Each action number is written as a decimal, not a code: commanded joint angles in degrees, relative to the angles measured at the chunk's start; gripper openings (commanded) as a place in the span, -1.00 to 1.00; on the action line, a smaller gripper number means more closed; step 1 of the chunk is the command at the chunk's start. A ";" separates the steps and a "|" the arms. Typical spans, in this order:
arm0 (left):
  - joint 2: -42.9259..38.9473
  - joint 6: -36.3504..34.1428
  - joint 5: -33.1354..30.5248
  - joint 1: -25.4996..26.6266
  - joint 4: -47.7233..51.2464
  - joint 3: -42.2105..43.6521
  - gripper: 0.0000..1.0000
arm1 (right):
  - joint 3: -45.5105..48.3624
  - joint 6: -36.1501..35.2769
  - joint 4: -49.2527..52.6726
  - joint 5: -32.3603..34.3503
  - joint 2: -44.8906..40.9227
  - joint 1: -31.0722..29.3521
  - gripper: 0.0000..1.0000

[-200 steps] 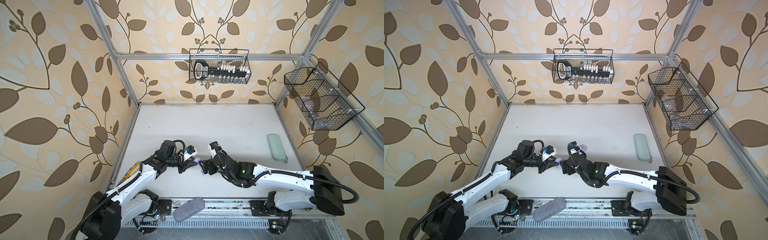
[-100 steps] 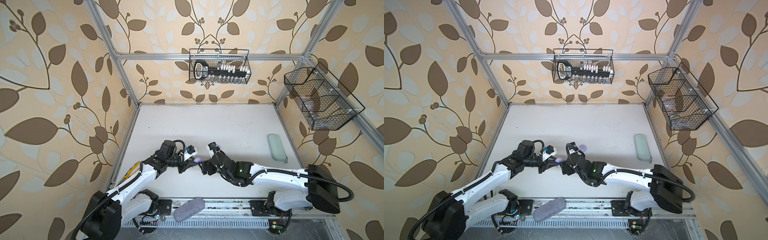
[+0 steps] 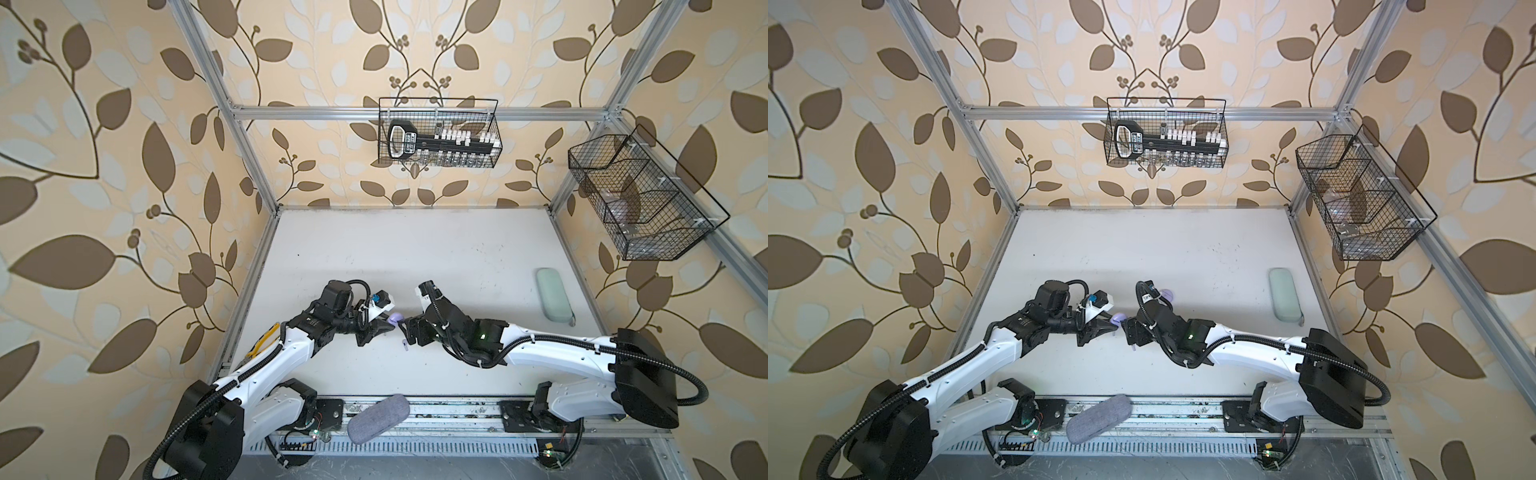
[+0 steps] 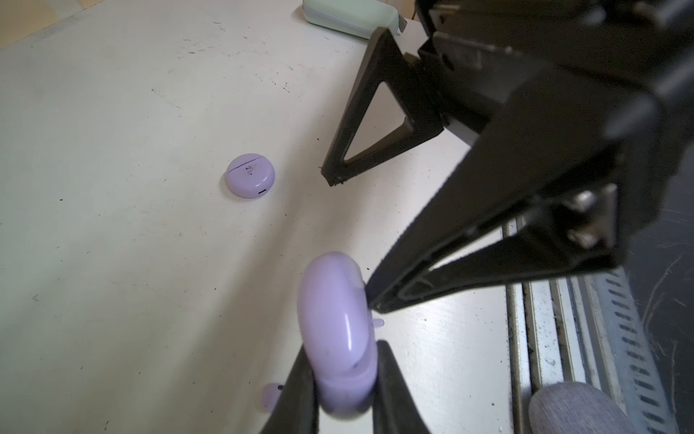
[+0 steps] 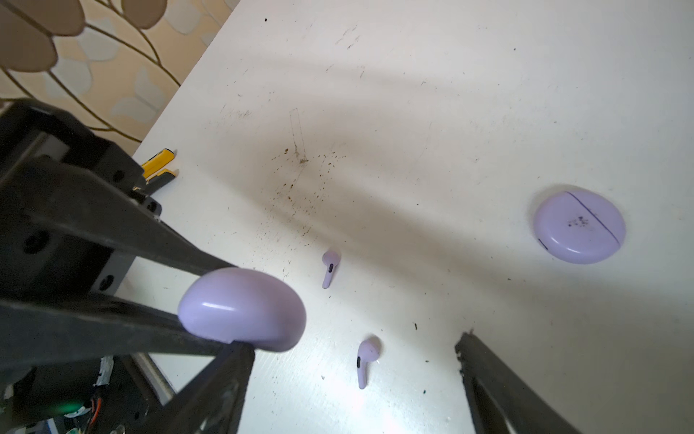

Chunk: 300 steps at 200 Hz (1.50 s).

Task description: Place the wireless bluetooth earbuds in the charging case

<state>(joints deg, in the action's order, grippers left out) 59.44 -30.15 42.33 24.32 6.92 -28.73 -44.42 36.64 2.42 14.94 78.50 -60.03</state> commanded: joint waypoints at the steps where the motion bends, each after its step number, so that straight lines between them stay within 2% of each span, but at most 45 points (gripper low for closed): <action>1: 0.15 -1.76 2.49 0.03 0.44 -1.86 -0.96 | -1.78 -0.60 0.31 0.75 -0.95 0.87 0.72; 99: 0.68 -2.09 2.64 0.03 0.84 -2.25 -0.94 | -2.42 -0.61 1.60 -0.10 -1.54 1.94 0.72; 132: 0.76 -1.95 2.59 0.02 0.82 -2.38 -0.95 | -2.67 1.04 6.18 1.67 -4.43 1.25 0.72; 173: 1.03 -1.84 2.56 0.03 0.82 -2.58 -0.97 | -2.51 6.08 13.87 3.97 -5.34 0.64 0.58; 204: 0.68 -1.34 2.24 0.03 0.30 -2.23 -1.00 | -3.28 8.33 17.18 4.46 -2.62 -0.56 0.48; 274: 0.76 1.03 0.33 -0.06 -1.75 -1.91 -1.00 | -7.96 10.28 17.45 2.95 7.72 -3.20 0.27; 300: 1.28 2.17 -0.48 -0.15 -2.57 -2.15 -1.00 | -9.86 10.50 17.21 2.04 10.77 -3.68 0.08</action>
<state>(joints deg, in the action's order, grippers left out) 60.51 -29.43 42.65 24.34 6.87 -29.12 -51.62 45.67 18.87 17.61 87.07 -63.16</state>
